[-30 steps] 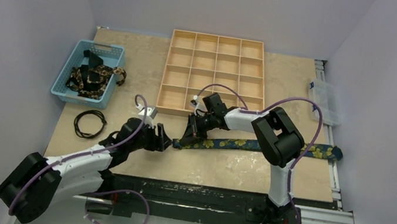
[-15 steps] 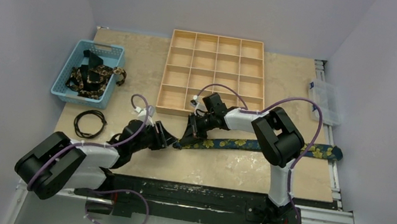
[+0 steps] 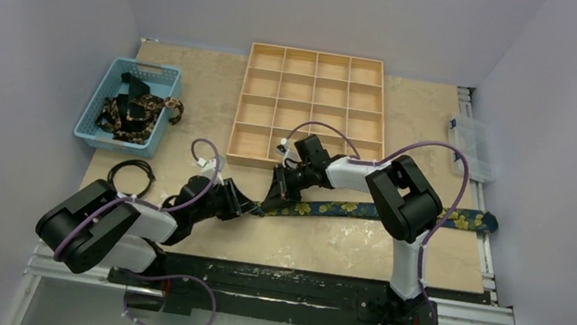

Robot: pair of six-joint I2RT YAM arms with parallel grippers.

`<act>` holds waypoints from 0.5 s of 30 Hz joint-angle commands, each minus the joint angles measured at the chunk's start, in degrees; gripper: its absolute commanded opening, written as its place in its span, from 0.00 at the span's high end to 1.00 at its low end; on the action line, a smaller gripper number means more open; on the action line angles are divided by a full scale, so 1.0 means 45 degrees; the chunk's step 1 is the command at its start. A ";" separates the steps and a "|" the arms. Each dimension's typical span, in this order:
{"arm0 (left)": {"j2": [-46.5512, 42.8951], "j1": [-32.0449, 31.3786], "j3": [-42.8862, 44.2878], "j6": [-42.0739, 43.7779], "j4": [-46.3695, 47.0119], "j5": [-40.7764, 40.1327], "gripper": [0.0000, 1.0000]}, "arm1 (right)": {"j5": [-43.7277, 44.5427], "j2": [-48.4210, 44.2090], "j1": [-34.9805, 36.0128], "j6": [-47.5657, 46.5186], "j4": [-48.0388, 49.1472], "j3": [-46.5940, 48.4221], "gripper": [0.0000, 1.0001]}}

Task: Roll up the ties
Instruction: Roll the tie at the center of the board.

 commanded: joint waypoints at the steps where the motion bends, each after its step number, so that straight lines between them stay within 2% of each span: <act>1: 0.0284 -0.0038 -0.0206 -0.0216 0.0927 0.0001 0.75 | 0.1303 0.0203 -0.0069 -0.0702 -0.0993 -0.0044 1.00; 4: 0.0149 -0.0044 -0.0148 -0.0121 0.0938 0.0040 0.87 | 0.1313 0.0155 -0.0068 -0.0725 -0.1116 0.0053 1.00; 8: -0.0226 -0.0096 -0.0094 0.0036 0.0517 -0.0050 0.98 | 0.1236 -0.0109 -0.0082 -0.0571 -0.1050 0.0147 0.90; 12: -0.0540 -0.0081 -0.0056 0.0123 -0.0009 -0.0185 1.00 | 0.1084 -0.0363 -0.0077 -0.0354 -0.1016 0.0186 0.81; 15: -0.0716 -0.0082 -0.0032 0.0151 -0.0230 -0.0257 1.00 | 0.1025 -0.0680 -0.0068 -0.0268 -0.1109 0.0176 0.79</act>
